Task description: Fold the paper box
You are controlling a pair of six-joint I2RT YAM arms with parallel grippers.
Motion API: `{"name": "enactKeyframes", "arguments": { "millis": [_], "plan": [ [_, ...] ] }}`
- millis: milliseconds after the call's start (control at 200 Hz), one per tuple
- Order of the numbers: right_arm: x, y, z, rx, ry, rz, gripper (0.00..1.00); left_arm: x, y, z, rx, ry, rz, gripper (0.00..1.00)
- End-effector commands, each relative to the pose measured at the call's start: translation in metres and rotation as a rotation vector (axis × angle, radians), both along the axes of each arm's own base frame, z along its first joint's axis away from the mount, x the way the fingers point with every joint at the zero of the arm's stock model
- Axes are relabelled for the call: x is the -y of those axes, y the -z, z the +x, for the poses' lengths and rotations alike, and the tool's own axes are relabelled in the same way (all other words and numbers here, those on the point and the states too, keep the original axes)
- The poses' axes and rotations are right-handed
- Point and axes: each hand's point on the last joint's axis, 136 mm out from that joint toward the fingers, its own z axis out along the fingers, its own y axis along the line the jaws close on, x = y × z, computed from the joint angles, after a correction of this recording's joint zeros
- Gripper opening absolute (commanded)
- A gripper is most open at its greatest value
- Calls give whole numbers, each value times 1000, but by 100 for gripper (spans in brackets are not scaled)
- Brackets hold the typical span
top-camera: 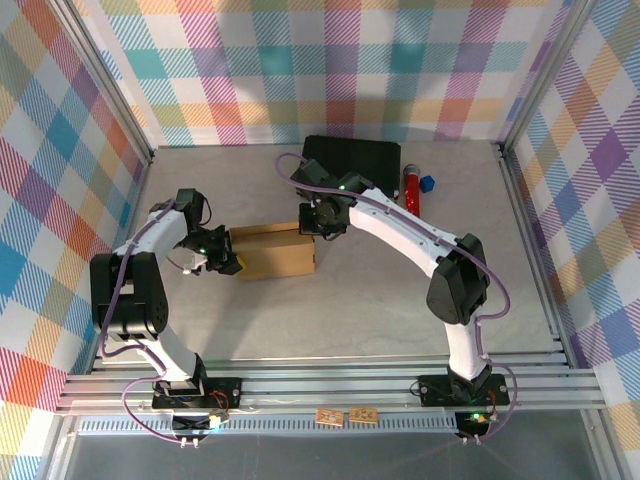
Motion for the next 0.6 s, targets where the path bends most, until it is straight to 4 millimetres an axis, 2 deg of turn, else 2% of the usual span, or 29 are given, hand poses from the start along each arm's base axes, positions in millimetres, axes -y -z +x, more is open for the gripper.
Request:
{"name": "enactKeyframes", "arguments": {
  "millis": [0, 485, 595],
  "plan": [
    [8, -10, -7, 25, 56, 11, 0, -3, -4, -4, -7, -36, -16, 23],
    [16, 21, -23, 126, 37, -60, 0, -3, -1, -3, -6, -36, -17, 23],
    [17, 27, -30, 183, 27, -92, 0, -1, 1, 1, 11, -35, -28, 26]
  ]
}}
